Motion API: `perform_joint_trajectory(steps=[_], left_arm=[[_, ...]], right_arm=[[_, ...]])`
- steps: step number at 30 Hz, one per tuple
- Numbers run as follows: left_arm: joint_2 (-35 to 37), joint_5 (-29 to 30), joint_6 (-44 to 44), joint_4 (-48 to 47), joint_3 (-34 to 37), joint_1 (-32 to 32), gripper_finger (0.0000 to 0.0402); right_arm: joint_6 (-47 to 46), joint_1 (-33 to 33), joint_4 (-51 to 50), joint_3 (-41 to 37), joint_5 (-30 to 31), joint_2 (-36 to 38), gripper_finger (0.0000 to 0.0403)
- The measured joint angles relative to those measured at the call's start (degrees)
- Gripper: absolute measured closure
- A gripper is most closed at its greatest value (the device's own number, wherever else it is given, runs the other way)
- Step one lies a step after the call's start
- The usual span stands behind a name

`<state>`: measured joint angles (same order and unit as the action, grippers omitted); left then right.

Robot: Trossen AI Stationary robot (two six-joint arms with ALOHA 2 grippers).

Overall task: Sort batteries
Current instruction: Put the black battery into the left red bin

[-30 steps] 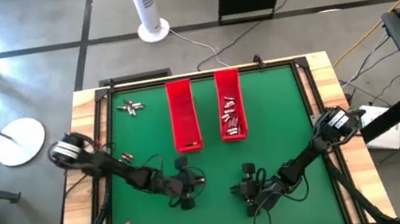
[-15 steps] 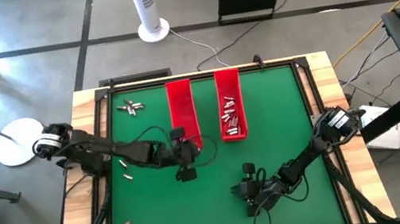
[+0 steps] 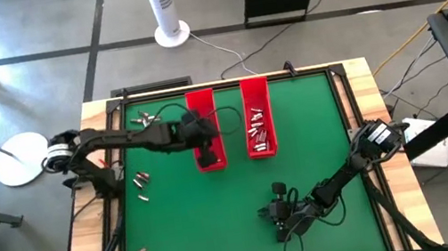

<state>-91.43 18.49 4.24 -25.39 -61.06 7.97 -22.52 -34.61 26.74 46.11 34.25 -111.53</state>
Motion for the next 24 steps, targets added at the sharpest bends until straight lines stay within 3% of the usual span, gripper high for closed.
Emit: perform_joint_trajectory(steps=[10, 16, 24], left_arm=[[-1.2, -2.9, 0.9, -3.4, -0.5, 3.7, 0.0366], [-2.8, -3.0, 0.0, -12.6, -7.6, 5.4, 0.0366], [-8.4, -6.9, 3.0, -15.6, -14.8, 8.0, 0.0366]], right_arm=[[0.2, 0.0, -0.1, 0.0, -0.1, 0.0, 0.0351], [1.1, 0.0, -0.1, 0.0, 0.1, 0.0, 0.0351], [1.6, 0.1, 0.0, 0.0, 0.2, 0.0, 0.0351]])
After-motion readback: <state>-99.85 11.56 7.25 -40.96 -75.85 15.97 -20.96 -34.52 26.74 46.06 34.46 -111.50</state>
